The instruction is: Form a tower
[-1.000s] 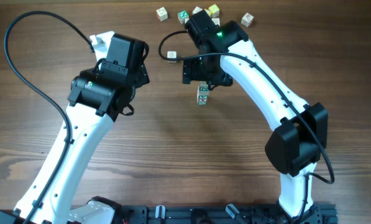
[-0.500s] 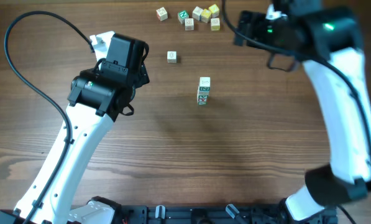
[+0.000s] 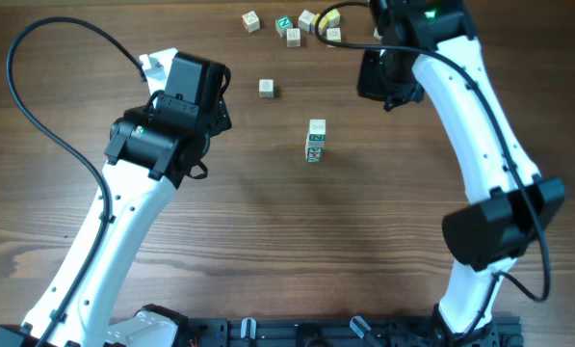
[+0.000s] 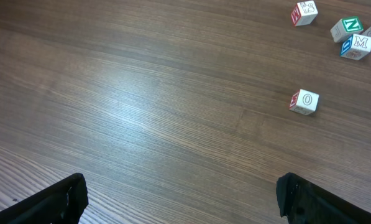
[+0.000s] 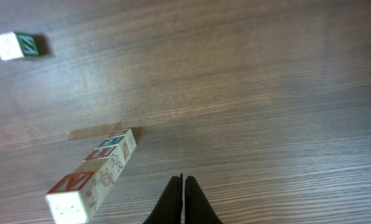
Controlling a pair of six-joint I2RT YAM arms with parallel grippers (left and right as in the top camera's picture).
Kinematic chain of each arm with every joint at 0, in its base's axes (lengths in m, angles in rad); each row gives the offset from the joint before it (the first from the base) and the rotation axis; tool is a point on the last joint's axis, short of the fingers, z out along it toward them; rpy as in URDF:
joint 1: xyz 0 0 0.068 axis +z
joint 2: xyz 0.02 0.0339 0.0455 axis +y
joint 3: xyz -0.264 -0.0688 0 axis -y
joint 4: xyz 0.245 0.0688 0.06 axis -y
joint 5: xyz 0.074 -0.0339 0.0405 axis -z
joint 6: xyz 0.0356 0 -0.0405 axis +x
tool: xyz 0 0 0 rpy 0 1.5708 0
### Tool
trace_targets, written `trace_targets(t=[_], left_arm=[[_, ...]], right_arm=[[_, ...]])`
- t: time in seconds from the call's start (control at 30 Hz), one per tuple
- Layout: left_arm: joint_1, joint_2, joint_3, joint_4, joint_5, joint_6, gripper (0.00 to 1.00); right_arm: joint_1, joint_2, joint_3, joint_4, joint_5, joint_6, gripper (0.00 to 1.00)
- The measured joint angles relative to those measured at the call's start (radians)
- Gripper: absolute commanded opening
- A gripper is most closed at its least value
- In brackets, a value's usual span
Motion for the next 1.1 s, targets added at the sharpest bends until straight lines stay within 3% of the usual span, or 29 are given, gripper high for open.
trace_targets(t=[0.47,0.8,1.1], left_arm=[[0.000,0.000,0.000,0.000,0.000,0.000,1.00],[0.000,0.000,0.000,0.000,0.000,0.000,1.00],[0.000,0.000,0.000,0.000,0.000,0.000,1.00]], right_arm=[[0.000,0.122,-0.010,0.019,-0.186,-0.012,0.05],[0.038,0.147,-0.031,0.062,-0.200,0.023,0.04],[-0.019,0.213,-0.040,0.061,-0.378,0.037,0.04]])
